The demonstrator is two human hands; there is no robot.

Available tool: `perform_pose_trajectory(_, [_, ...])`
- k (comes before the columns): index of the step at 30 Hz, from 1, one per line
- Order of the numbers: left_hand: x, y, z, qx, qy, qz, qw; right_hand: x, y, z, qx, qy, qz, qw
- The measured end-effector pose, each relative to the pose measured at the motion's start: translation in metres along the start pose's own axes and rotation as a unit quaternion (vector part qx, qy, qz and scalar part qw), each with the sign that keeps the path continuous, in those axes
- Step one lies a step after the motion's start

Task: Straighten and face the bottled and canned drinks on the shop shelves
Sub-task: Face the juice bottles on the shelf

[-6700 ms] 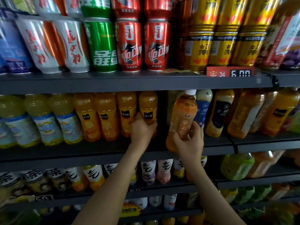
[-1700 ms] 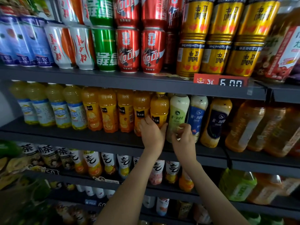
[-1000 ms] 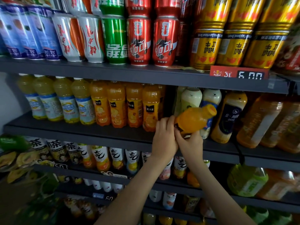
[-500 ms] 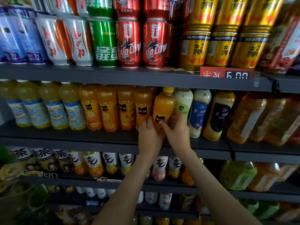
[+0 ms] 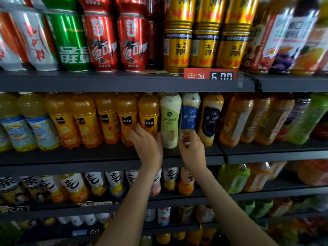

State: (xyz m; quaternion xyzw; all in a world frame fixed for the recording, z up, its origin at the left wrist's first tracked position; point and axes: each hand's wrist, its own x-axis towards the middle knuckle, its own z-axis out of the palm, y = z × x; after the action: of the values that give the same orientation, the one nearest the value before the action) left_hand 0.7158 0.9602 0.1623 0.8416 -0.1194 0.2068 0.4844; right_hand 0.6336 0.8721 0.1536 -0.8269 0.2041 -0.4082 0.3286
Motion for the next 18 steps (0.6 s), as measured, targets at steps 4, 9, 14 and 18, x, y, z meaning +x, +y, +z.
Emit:
perform_pose_trajectory(4, [-0.036,0.014,0.016,-0.022,0.061,0.075,0.995,0.006,0.026,-0.037,-0.004,0.087,0.050,0.995])
perform_pose_trajectory(9, [-0.067,0.050,0.038,-0.119,-0.008,0.199,0.973,0.022,0.060,-0.083,0.014,0.171,0.116,0.978])
perform_pose_trajectory(14, [-0.092,0.103,0.078,-0.132,-0.118,0.227,0.958,0.038,0.101,-0.128,-0.003,0.159,0.129,0.979])
perform_pose_trajectory(18, [-0.104,0.139,0.116,-0.127,-0.157,0.147,0.968,0.047,0.134,-0.164,-0.010,0.123,0.120,0.985])
